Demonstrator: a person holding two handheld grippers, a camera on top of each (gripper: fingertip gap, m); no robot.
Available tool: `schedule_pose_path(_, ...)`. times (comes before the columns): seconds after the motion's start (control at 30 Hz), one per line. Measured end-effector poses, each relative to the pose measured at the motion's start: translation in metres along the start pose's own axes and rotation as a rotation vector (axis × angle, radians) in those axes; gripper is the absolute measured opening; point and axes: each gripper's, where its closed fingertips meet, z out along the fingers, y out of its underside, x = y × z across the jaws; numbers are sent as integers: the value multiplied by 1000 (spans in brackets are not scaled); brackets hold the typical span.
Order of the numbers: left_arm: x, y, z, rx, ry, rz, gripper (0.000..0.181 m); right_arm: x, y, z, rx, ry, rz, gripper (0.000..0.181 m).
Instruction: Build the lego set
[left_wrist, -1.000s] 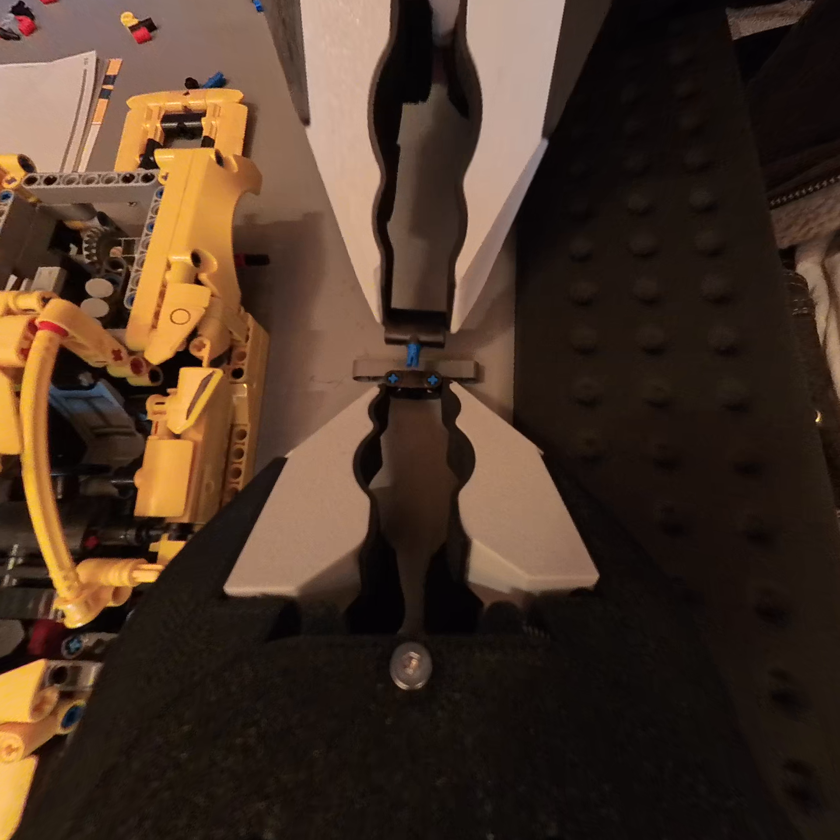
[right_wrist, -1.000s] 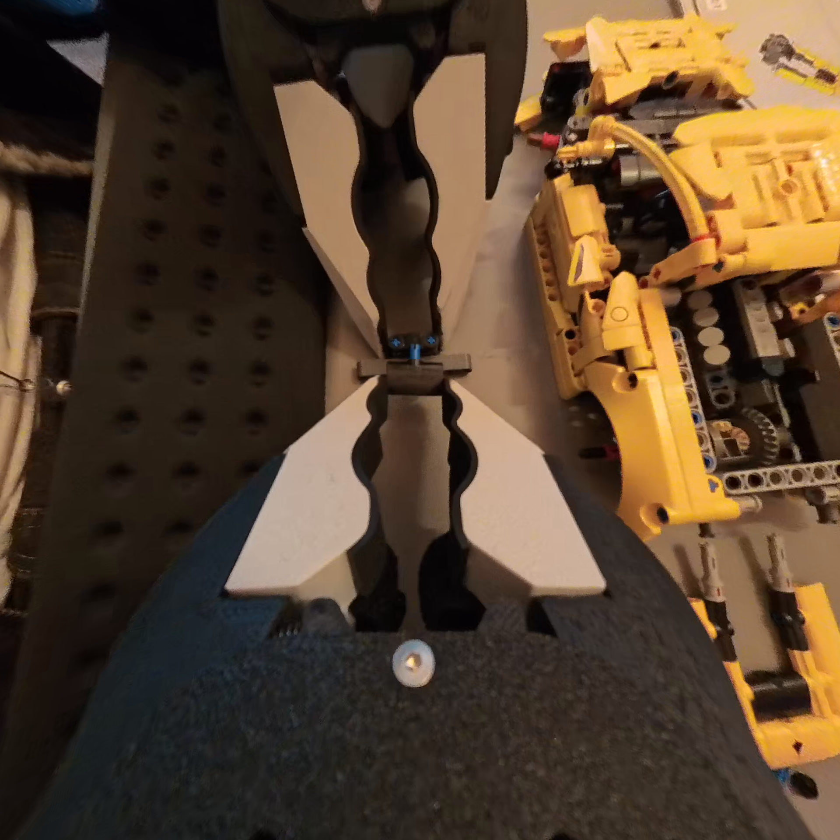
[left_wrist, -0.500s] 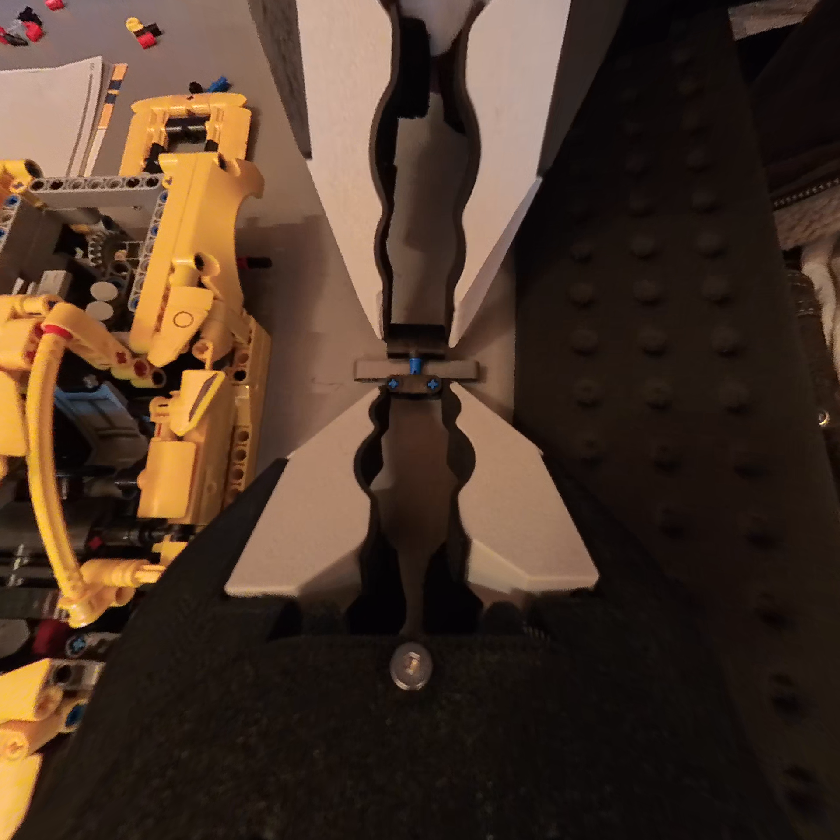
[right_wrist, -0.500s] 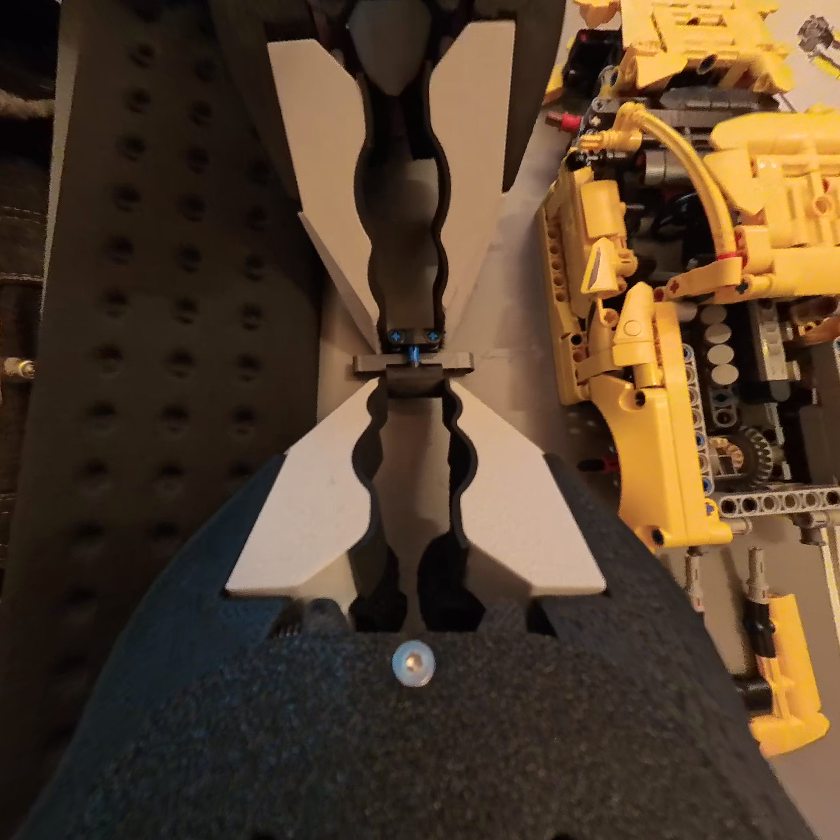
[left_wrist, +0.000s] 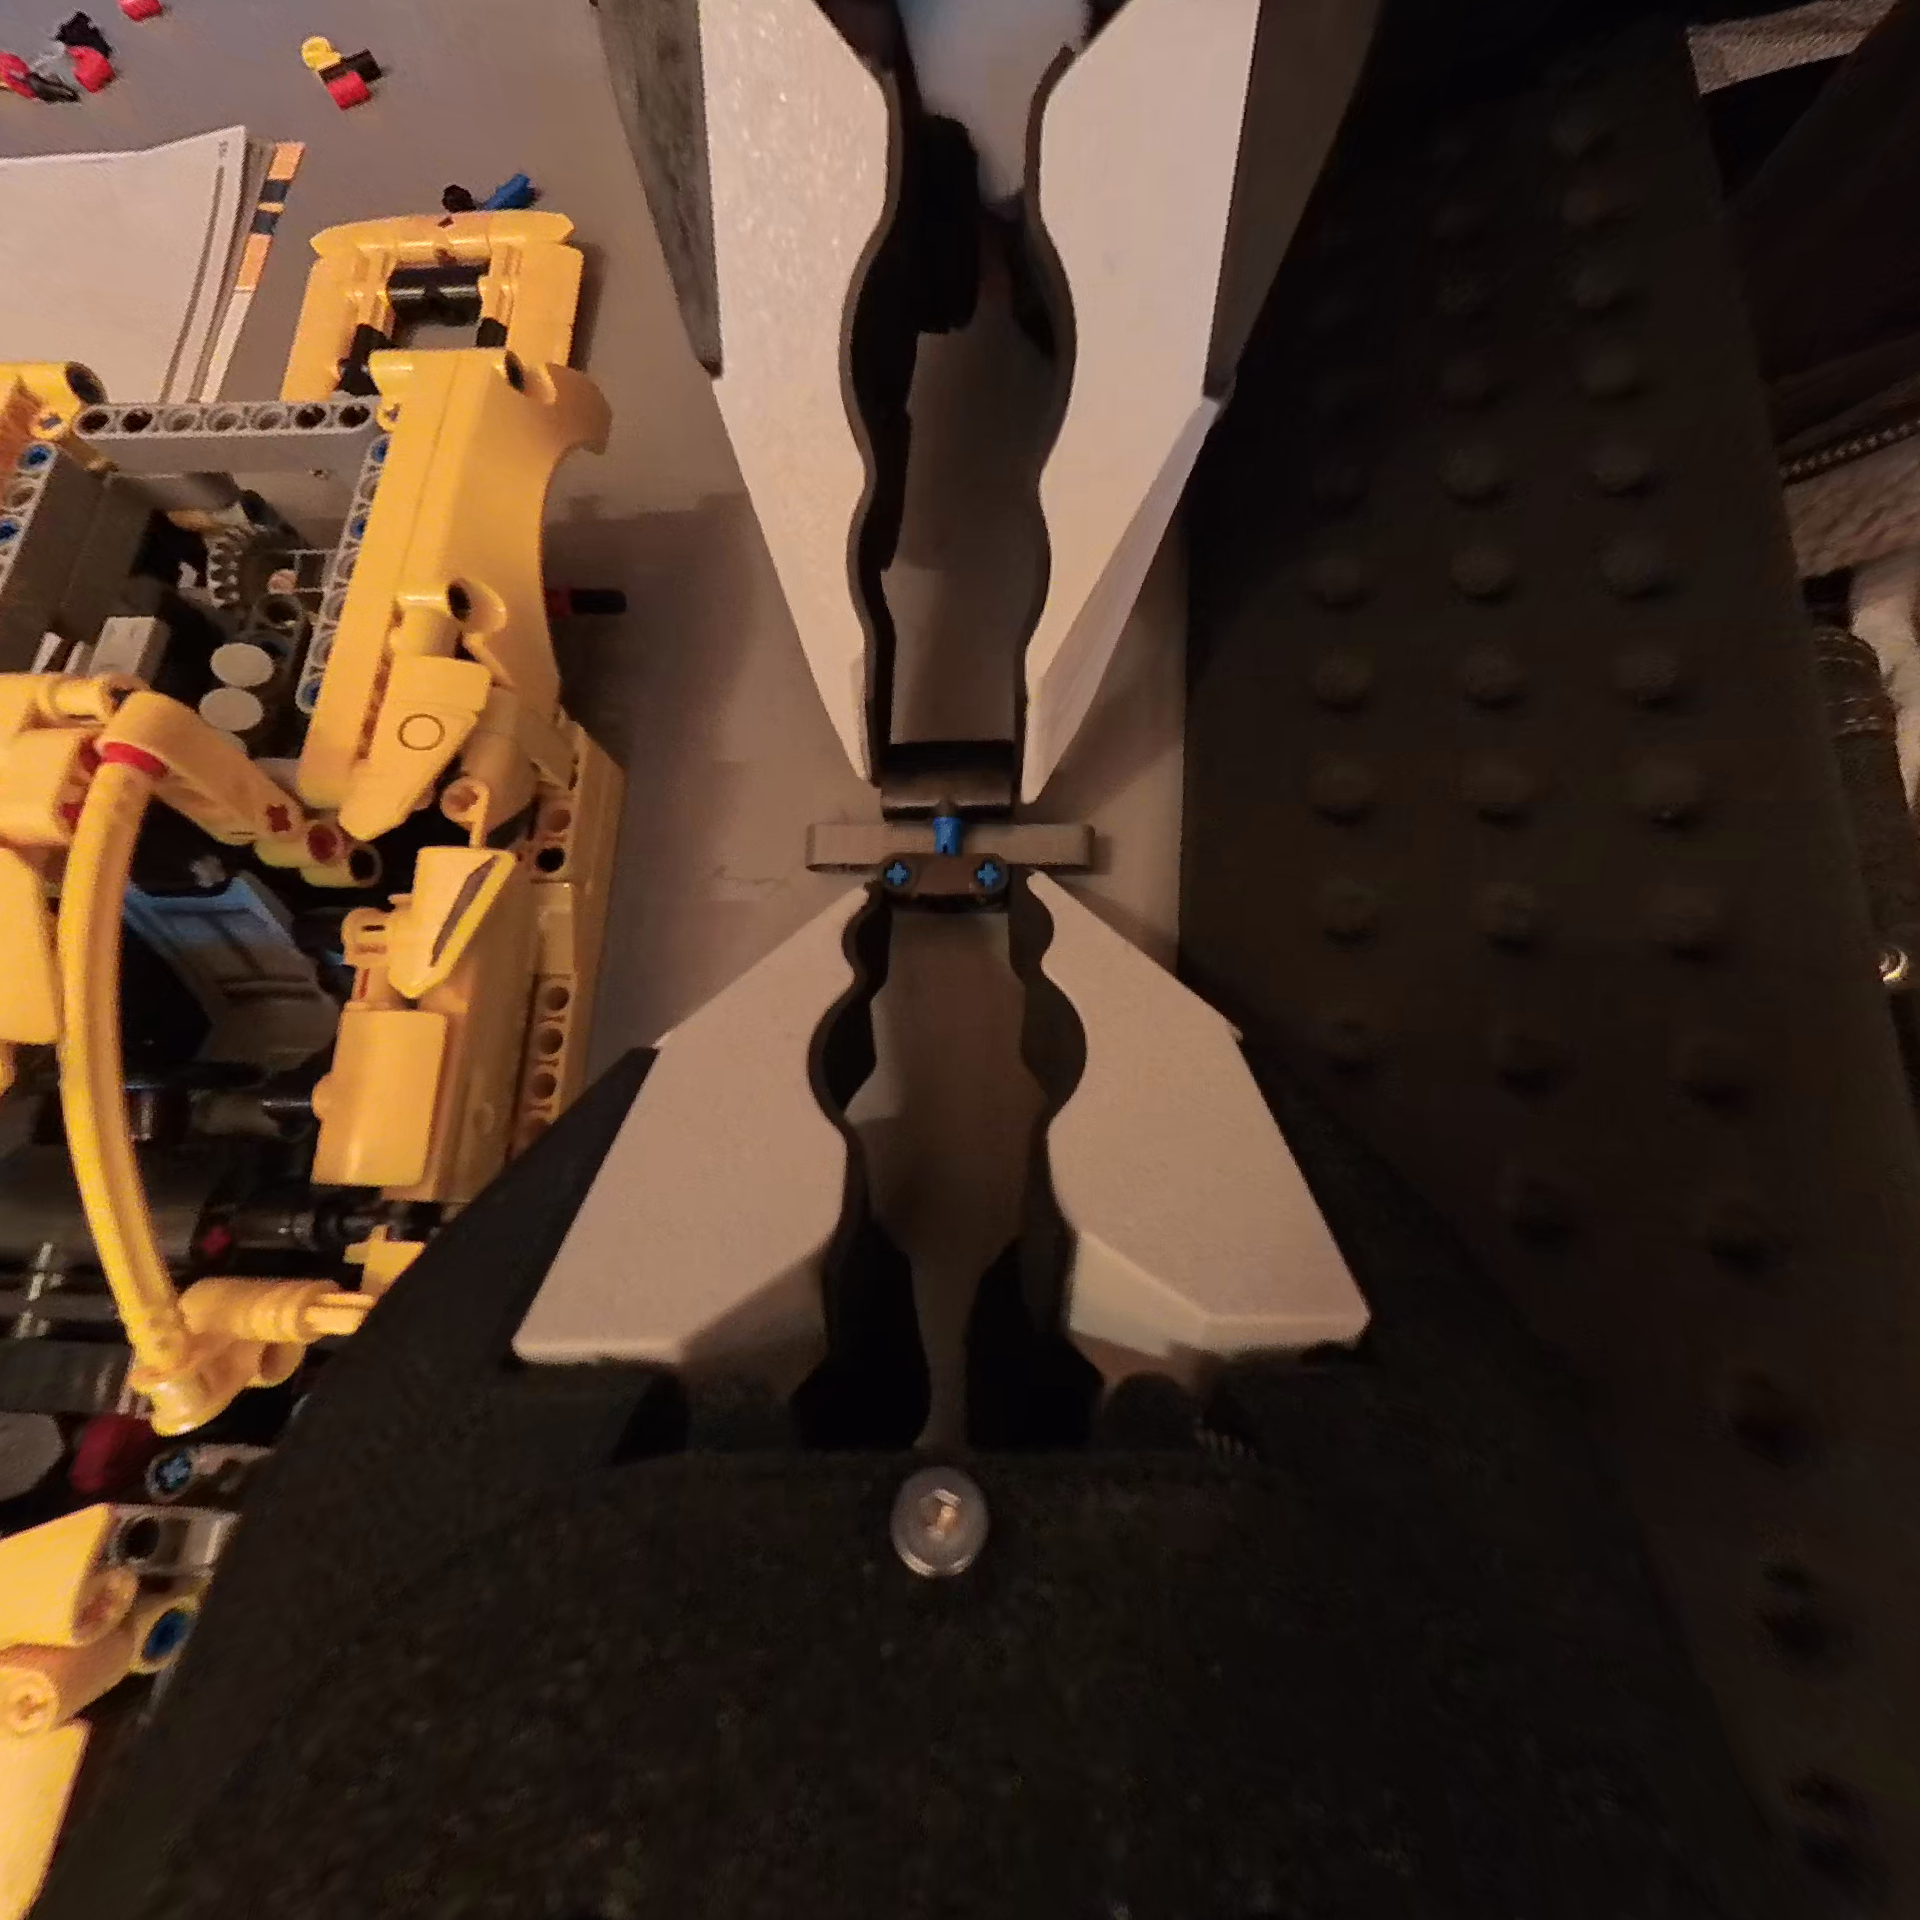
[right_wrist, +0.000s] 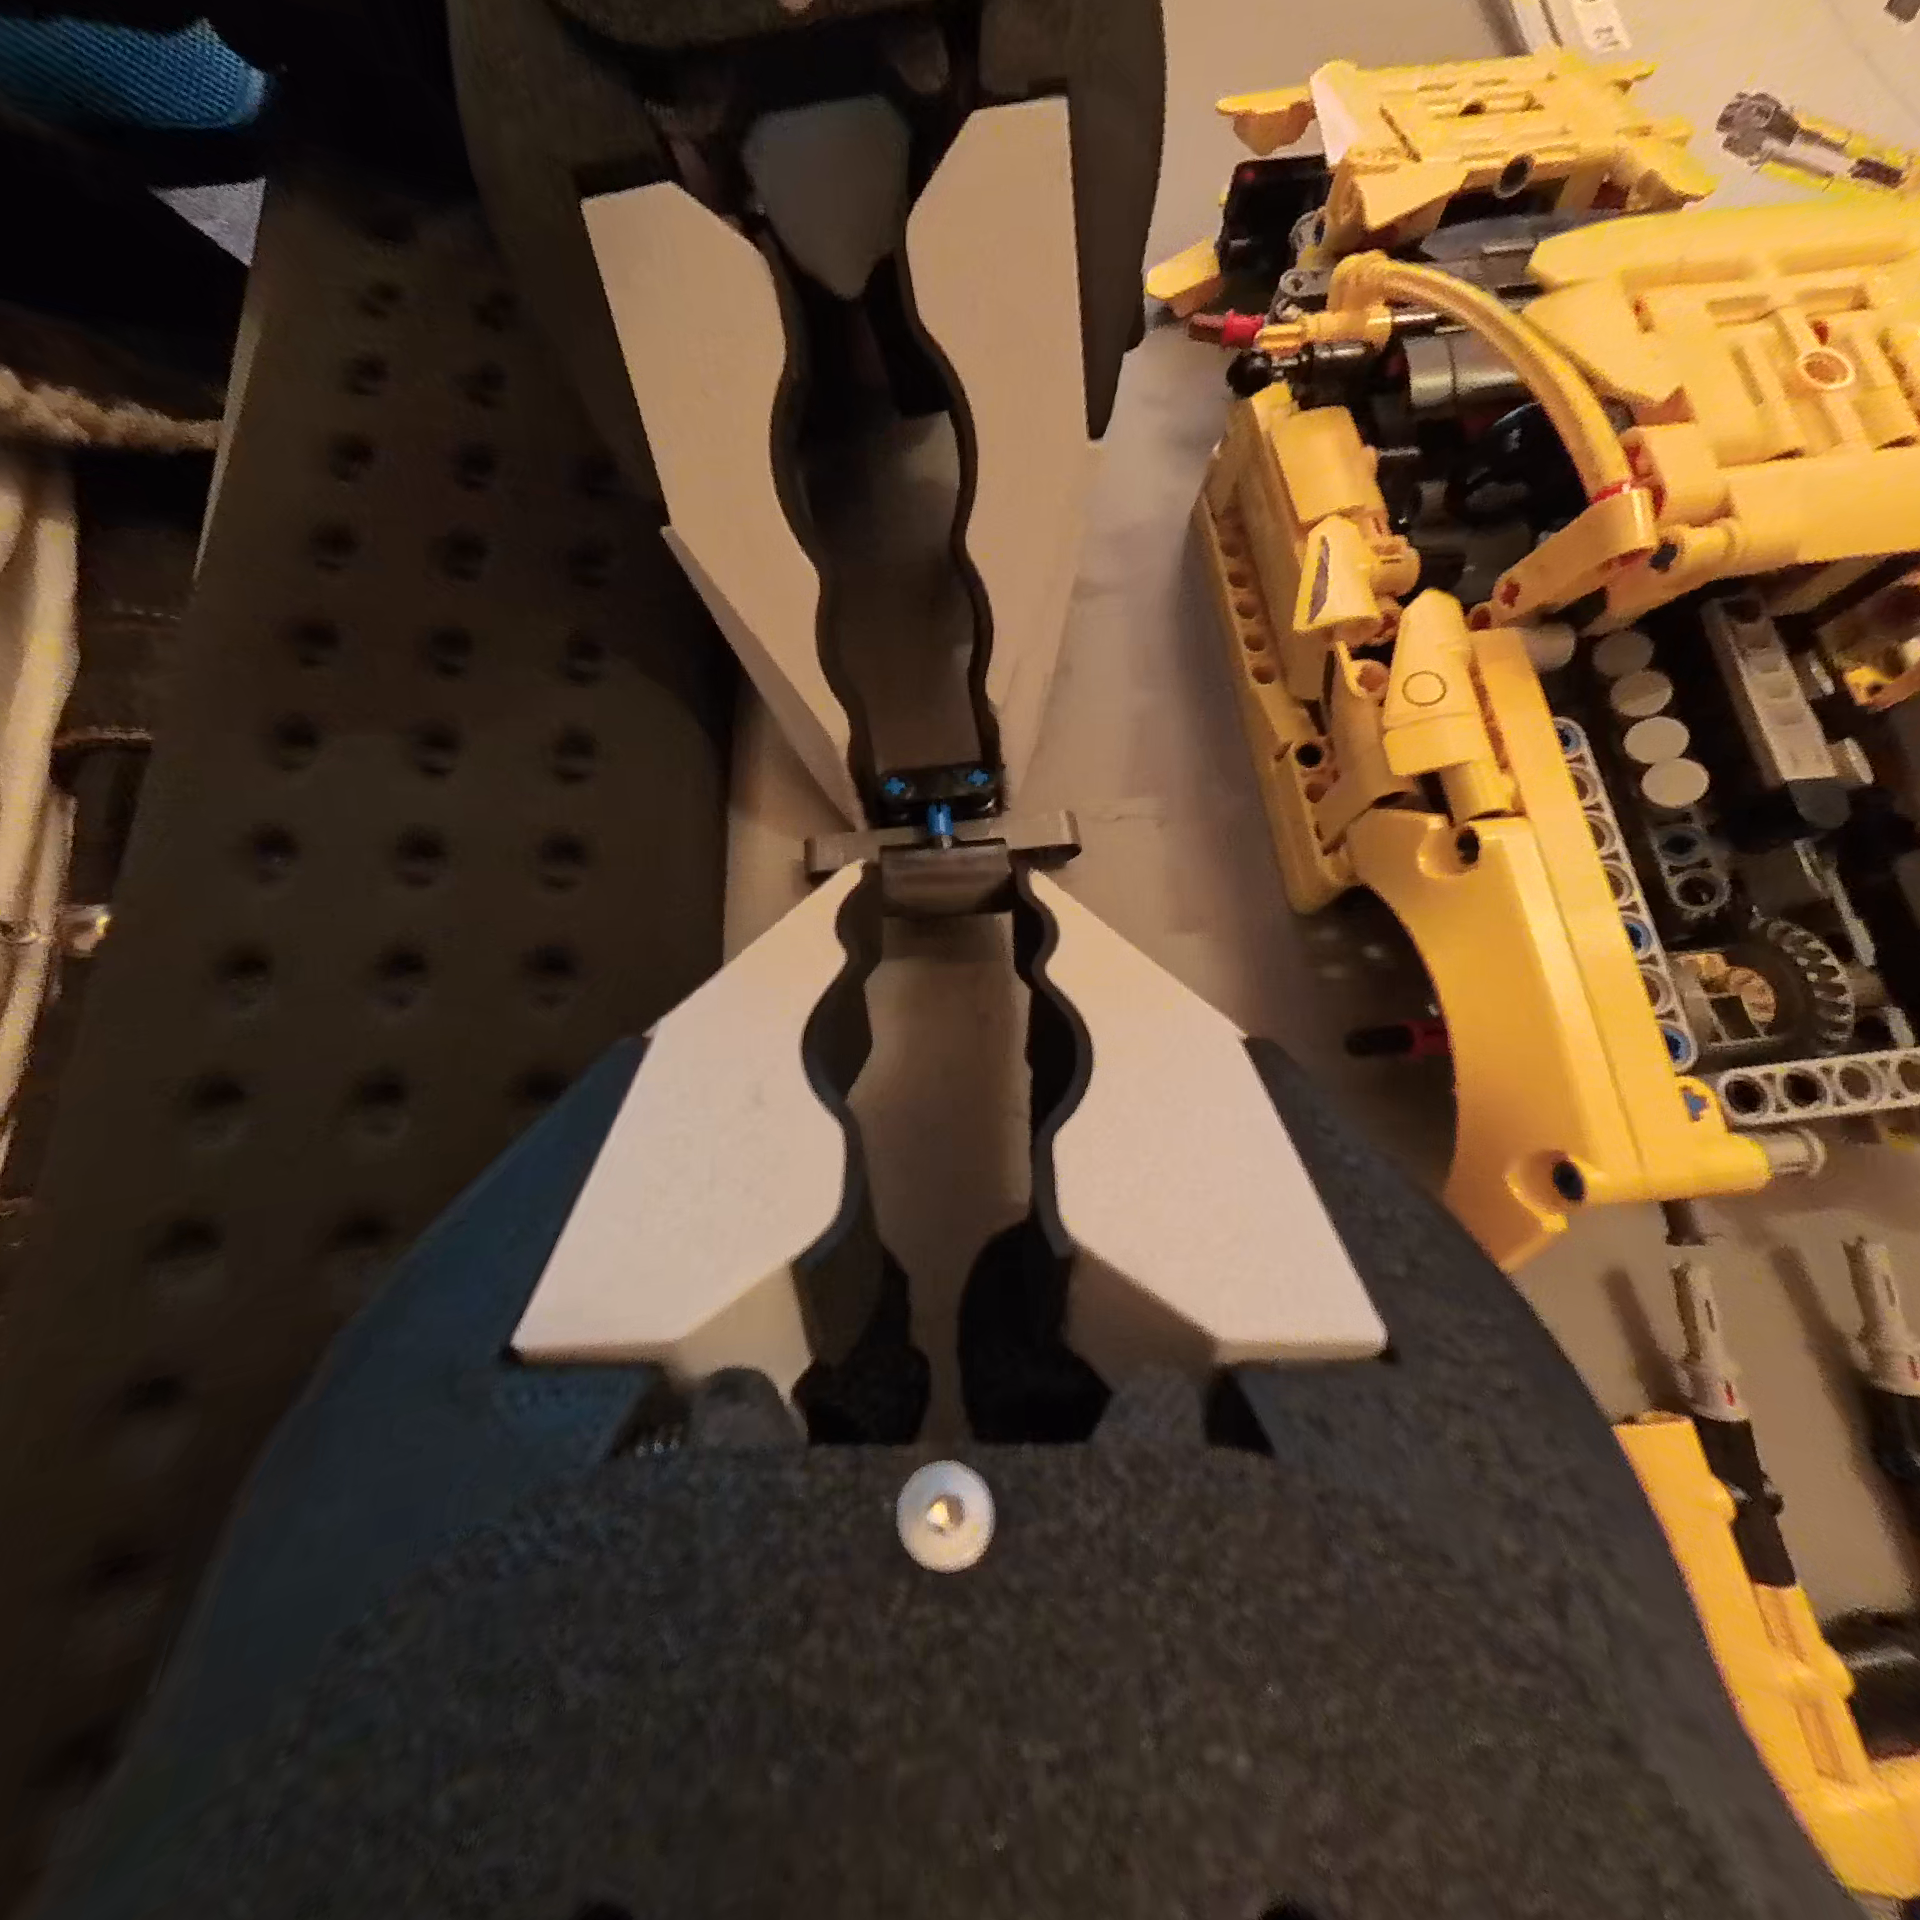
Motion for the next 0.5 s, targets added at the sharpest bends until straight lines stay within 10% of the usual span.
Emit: schedule_pose_path(0.5,2,0,0,2,-9,47,22,-3,0,3,-212,14,-172,24)
